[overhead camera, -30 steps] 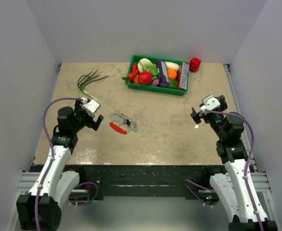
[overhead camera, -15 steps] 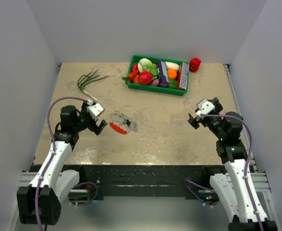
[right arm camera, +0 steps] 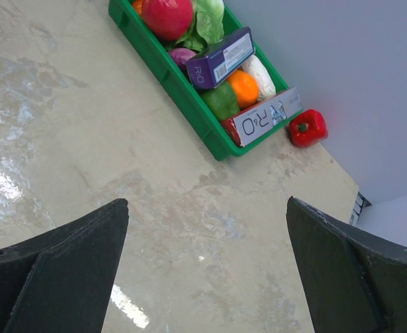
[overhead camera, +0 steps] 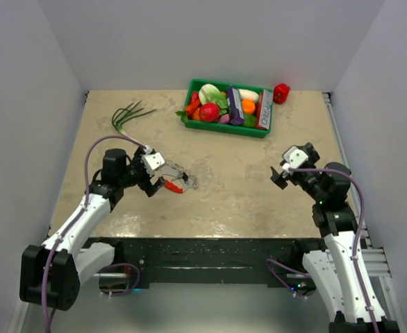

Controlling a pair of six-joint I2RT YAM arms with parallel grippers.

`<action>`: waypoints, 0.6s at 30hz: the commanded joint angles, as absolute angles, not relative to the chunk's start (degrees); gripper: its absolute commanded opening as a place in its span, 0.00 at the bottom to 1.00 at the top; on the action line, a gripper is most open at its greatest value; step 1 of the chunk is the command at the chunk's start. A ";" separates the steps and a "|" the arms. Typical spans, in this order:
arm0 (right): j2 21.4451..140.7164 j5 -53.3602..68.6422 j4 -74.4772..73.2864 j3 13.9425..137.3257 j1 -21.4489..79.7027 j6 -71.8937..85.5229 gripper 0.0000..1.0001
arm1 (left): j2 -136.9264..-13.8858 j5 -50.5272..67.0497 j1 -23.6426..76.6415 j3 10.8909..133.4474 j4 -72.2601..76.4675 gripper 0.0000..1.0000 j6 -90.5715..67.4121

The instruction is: Remove the keys from the keyring

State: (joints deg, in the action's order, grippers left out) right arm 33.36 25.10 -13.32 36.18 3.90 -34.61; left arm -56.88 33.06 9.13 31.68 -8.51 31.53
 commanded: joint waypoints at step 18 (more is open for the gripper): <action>34.89 27.25 -13.53 36.47 2.99 -36.12 0.99 | -73.91 27.86 14.50 39.90 3.08 0.90 32.78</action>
